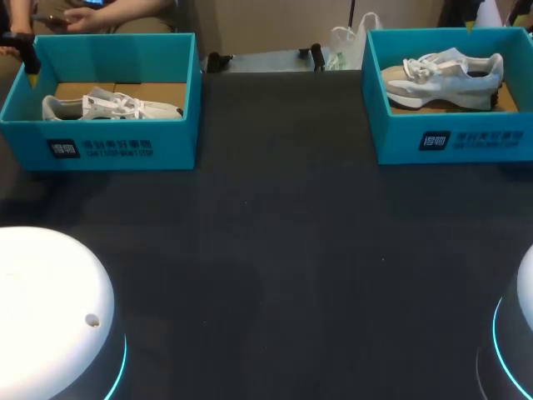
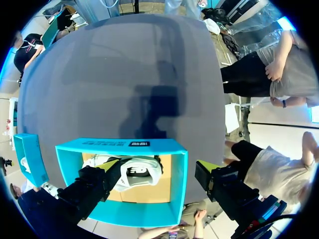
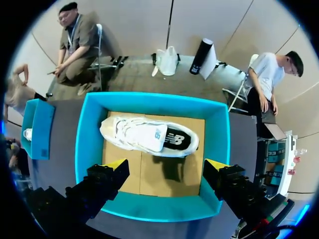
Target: Take the shoe out of the shoebox, open the shoe tongue, remove and reinsert the insole, then place the shoe into the shoebox
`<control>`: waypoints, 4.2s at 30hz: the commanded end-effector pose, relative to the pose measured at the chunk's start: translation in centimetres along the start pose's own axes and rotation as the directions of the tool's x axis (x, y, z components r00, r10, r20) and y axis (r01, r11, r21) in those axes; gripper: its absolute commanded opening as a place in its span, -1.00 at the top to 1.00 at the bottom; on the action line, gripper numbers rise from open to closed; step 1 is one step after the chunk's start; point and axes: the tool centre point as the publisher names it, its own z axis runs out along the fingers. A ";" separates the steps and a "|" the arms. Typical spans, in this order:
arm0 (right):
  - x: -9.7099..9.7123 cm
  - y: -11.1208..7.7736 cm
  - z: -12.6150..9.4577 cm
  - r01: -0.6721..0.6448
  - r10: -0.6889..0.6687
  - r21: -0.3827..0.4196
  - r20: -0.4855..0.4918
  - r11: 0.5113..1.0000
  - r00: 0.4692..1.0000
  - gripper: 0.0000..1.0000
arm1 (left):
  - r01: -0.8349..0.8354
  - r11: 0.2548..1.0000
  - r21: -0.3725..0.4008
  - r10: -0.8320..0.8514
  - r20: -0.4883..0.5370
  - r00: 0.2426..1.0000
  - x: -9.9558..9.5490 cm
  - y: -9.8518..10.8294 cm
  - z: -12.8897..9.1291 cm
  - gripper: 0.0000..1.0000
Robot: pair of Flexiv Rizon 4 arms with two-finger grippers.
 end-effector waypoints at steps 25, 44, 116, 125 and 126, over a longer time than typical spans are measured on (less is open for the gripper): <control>-4.9 2.0 9.7 -0.014 0.017 0.159 -0.018 0.987 1.000 -1.00 | 0.000 1.000 -0.002 0.000 -0.002 1.000 0.0 -0.1 0.0 -1.00; -5.8 0.7 13.3 -0.049 0.053 0.238 -0.014 0.970 0.998 -1.00 | 0.000 1.000 -0.002 0.000 -0.002 1.000 0.0 -0.1 0.0 -1.00; -7.1 -0.9 17.9 -0.168 0.167 0.297 0.028 0.940 0.986 1.00 | 0.000 1.000 -0.002 0.000 -0.002 1.000 0.0 -0.1 0.0 -1.00; -7.5 -0.6 15.1 -0.216 0.211 0.284 0.045 0.934 0.976 1.00 | 0.000 1.000 -0.002 0.000 -0.002 1.000 0.0 -0.1 0.0 -1.00; -7.5 -0.6 14.5 -0.222 0.217 0.283 0.048 0.933 0.975 1.00 | 0.000 1.000 -0.002 0.000 -0.002 1.000 0.0 -0.1 0.0 -1.00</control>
